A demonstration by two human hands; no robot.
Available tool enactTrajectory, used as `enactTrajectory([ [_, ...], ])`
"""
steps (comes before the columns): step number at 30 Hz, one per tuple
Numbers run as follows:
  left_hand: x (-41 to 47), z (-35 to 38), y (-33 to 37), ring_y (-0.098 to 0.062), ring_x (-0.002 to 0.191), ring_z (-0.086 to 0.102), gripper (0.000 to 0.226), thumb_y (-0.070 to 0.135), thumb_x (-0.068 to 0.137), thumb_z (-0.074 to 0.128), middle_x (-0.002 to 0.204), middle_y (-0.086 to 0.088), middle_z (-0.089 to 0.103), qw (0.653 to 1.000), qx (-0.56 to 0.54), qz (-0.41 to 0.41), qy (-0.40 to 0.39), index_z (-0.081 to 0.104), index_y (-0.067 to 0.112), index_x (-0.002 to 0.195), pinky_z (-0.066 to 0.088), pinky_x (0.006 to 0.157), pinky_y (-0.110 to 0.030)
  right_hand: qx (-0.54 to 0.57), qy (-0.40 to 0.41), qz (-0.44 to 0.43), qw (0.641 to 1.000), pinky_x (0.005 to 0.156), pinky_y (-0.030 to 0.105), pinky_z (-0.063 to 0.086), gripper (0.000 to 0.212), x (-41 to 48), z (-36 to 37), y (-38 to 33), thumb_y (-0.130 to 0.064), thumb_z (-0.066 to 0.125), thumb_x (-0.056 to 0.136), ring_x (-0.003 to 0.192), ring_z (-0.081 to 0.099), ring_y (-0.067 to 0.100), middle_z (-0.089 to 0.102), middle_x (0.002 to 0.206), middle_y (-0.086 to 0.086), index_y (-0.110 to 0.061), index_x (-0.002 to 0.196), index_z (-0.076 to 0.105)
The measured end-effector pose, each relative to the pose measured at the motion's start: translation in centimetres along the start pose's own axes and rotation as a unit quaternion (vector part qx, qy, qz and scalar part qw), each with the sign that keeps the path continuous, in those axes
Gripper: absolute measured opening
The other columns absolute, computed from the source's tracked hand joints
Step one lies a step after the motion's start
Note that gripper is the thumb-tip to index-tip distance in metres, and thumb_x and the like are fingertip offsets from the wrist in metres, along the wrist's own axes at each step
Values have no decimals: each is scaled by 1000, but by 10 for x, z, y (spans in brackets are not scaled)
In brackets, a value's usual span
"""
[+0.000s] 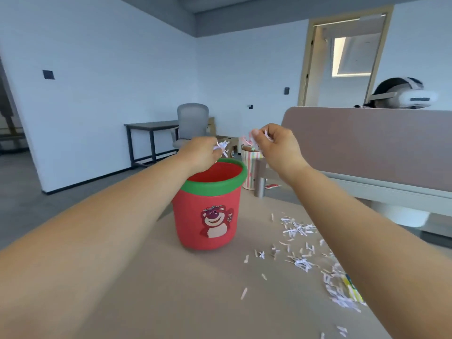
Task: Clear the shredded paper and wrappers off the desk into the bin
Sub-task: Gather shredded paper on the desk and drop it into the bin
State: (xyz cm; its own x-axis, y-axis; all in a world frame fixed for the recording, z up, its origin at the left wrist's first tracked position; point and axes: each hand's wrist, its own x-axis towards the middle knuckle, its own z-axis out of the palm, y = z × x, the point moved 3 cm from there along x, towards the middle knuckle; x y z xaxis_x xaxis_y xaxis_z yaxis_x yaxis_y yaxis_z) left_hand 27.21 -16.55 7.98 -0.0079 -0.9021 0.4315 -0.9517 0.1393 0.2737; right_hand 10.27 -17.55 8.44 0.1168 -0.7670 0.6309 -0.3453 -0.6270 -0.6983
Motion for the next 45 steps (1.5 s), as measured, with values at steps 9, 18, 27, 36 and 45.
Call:
enactTrajectory([
  [9, 8, 9, -18, -20, 112, 53, 47, 51, 78, 63, 122, -2, 56, 989, 35, 9, -144, 61, 19, 112, 44, 96, -34, 10, 8, -4, 1000, 51, 19, 36, 31, 19, 35, 4, -27, 49, 92, 46, 42, 4, 45, 53, -6, 0, 84, 61],
  [18, -10, -8, -43, -9, 76, 64, 22, 16, 84, 66, 87, -2, 73, 993, -47, -7, -112, 70, 15, 105, 51, 82, -27, 3, -44, -27, 999, 50, 19, 30, 28, 36, 80, -1, -30, 49, 92, 51, 33, 10, 37, 55, -2, -12, 72, 50],
  [27, -26, -16, -56, -7, 70, 56, 8, 24, 77, 73, 70, 12, 57, 997, -75, -3, -6, 66, 19, 77, 47, 65, -19, 0, -68, -23, 997, 49, 17, 31, 27, 36, 87, 6, -30, 50, 92, 52, 35, 10, 39, 56, -1, -12, 72, 50],
  [36, -53, -3, -61, -19, 84, 61, 24, 33, 90, 51, 88, 0, 68, 992, -36, -50, 109, 66, 18, 80, 52, 74, -38, -77, -199, -3, 977, 76, 28, 48, 20, 24, 96, 11, -23, 78, 70, 76, 55, 14, 61, 81, -1, -15, 73, 60],
  [45, -56, 0, -66, -20, 84, 61, 23, 28, 90, 52, 86, -1, 67, 990, -92, -55, 88, 67, 14, 81, 52, 78, -40, -124, -197, -14, 973, 80, 26, 52, 19, 13, 92, 10, 3, 59, 82, 83, 62, 19, 71, 96, 13, -8, 95, 67],
])
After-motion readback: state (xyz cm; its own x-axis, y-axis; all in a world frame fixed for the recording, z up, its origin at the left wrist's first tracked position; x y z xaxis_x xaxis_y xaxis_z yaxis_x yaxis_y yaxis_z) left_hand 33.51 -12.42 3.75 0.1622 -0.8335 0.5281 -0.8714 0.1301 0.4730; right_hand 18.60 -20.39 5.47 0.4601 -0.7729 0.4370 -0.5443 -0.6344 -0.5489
